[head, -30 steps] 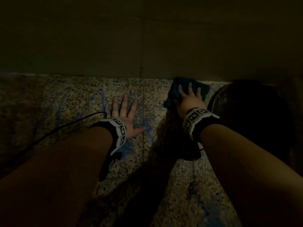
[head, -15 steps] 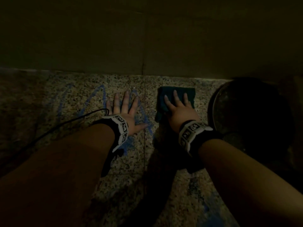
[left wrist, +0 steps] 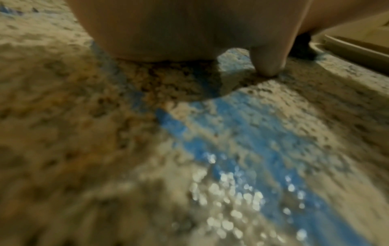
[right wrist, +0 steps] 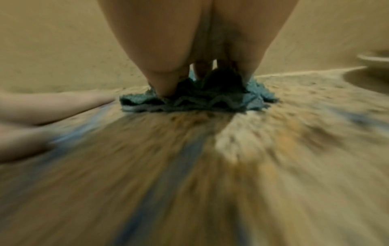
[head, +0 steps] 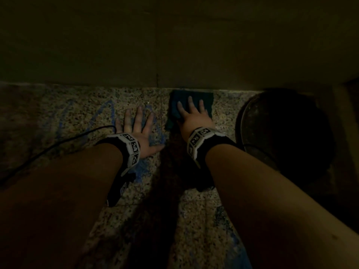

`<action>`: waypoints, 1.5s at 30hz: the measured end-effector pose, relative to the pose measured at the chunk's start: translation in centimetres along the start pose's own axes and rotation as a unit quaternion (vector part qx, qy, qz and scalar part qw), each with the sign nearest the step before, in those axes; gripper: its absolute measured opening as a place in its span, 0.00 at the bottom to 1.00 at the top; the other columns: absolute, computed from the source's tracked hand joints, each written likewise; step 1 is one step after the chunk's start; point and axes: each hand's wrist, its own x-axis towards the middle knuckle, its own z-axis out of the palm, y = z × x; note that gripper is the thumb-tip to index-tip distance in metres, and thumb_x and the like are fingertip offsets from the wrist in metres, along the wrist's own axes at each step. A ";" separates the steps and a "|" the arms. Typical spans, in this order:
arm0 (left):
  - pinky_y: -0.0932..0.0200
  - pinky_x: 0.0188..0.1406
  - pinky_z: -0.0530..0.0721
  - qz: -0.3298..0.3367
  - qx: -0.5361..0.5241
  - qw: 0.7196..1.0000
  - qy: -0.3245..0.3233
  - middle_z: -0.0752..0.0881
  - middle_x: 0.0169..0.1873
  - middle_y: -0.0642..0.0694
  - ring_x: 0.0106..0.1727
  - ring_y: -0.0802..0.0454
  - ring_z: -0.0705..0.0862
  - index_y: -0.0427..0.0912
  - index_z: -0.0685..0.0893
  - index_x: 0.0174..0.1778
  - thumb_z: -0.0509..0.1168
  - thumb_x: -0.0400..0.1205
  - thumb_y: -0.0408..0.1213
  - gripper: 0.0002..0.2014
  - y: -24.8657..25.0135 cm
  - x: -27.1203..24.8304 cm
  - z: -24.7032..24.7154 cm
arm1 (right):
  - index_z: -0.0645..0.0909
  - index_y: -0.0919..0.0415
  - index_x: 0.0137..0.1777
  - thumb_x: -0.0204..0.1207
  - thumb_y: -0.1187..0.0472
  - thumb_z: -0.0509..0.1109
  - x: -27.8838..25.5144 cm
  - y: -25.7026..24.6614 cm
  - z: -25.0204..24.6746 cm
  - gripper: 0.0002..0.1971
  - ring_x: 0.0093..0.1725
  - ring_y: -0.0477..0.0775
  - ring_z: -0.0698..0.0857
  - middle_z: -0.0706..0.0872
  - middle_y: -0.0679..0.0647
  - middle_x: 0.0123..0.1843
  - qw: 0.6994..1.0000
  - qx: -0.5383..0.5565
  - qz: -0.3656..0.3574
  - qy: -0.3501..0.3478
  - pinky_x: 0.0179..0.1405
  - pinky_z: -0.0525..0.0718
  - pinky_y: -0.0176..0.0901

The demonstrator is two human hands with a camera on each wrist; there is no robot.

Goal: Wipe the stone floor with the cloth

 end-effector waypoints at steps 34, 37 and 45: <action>0.37 0.78 0.36 -0.069 -0.064 0.995 0.041 0.28 0.80 0.42 0.81 0.36 0.31 0.52 0.28 0.81 0.51 0.77 0.72 0.49 -10.3 -2.1 0.6 | 0.33 0.44 0.83 0.86 0.42 0.47 -2.6 -2.6 0.4 0.32 0.83 0.58 0.33 0.28 0.47 0.84 0.995 -0.085 0.047 -0.005 0.83 0.44 0.59; 0.37 0.79 0.38 -0.071 -0.061 0.994 0.054 0.28 0.80 0.42 0.81 0.37 0.32 0.52 0.27 0.80 0.47 0.78 0.72 0.47 -10.1 -1.7 2.0 | 0.33 0.44 0.83 0.87 0.45 0.46 -2.8 -3.2 1.8 0.31 0.83 0.59 0.32 0.28 0.48 0.83 0.997 -0.075 0.024 -0.005 0.82 0.44 0.58; 0.35 0.79 0.40 -0.064 -0.060 0.995 0.056 0.25 0.79 0.45 0.81 0.37 0.30 0.57 0.28 0.80 0.47 0.79 0.71 0.44 -10.7 -2.2 3.0 | 0.32 0.42 0.82 0.88 0.51 0.50 -2.5 -6.2 3.0 0.32 0.82 0.59 0.31 0.26 0.46 0.82 0.992 -0.122 -0.028 -0.015 0.83 0.42 0.59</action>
